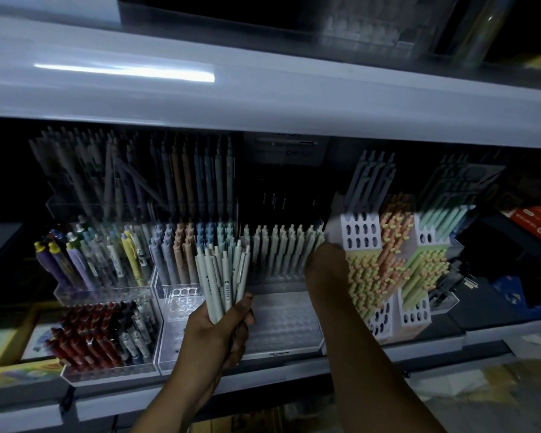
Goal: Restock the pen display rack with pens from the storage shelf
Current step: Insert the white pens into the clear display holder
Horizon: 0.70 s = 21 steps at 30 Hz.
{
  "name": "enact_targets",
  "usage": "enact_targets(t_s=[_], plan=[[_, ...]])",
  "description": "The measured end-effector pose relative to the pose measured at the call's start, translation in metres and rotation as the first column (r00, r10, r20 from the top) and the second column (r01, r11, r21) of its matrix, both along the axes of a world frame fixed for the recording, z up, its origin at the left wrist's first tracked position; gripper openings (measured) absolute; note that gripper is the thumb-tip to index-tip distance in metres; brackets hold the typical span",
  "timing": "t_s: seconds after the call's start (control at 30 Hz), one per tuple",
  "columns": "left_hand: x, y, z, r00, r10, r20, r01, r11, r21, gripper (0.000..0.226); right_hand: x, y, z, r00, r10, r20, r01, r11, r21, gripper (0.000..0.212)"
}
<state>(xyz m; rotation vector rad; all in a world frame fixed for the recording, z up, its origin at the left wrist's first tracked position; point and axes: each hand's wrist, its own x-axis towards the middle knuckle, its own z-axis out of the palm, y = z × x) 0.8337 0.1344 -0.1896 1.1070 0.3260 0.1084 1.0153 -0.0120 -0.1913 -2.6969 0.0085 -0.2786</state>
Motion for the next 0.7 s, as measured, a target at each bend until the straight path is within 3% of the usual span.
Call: enact_targets(t_s=[0.17, 0.27, 0.33, 0.43, 0.53, 0.7], plan=[[0.001, 0.002, -0.001, 1.0, 0.003, 0.006, -0.003, 0.999, 0.034, 0.032, -0.013, -0.01, -0.003, 0.995, 0.042, -0.087, -0.043, 0.999, -0.016, 0.014], [0.001, 0.002, -0.002, 0.999, 0.032, 0.006, -0.033, 0.998, 0.063, 0.039, -0.029, -0.011, 0.001, 0.99, 0.116, -0.08, -0.107, 0.988, 0.108, 0.029], [0.002, 0.002, -0.003, 0.999, 0.052, 0.009, -0.052, 0.996, 0.071, 0.037, -0.045, -0.007, 0.007, 0.971, 0.222, -0.089, -0.172, 0.908, 0.383, 0.022], [0.003, 0.003, -0.004, 0.998, 0.059, 0.006, -0.06, 0.994, 0.092, 0.03, -0.071, 0.008, 0.022, 0.913, 0.407, -0.042, -0.265, 0.667, 0.696, 0.01], [0.004, 0.004, -0.007, 0.997, 0.074, 0.011, -0.075, 0.993, 0.092, 0.031, -0.085, 0.024, 0.029, 0.855, 0.519, -0.01, -0.324, 0.549, 0.77, 0.016], [0.003, 0.007, -0.008, 0.997, 0.074, 0.036, -0.078, 0.988, 0.135, 0.029, -0.096, 0.031, 0.031, 0.818, 0.574, 0.034, -0.385, 0.503, 0.774, 0.018]])
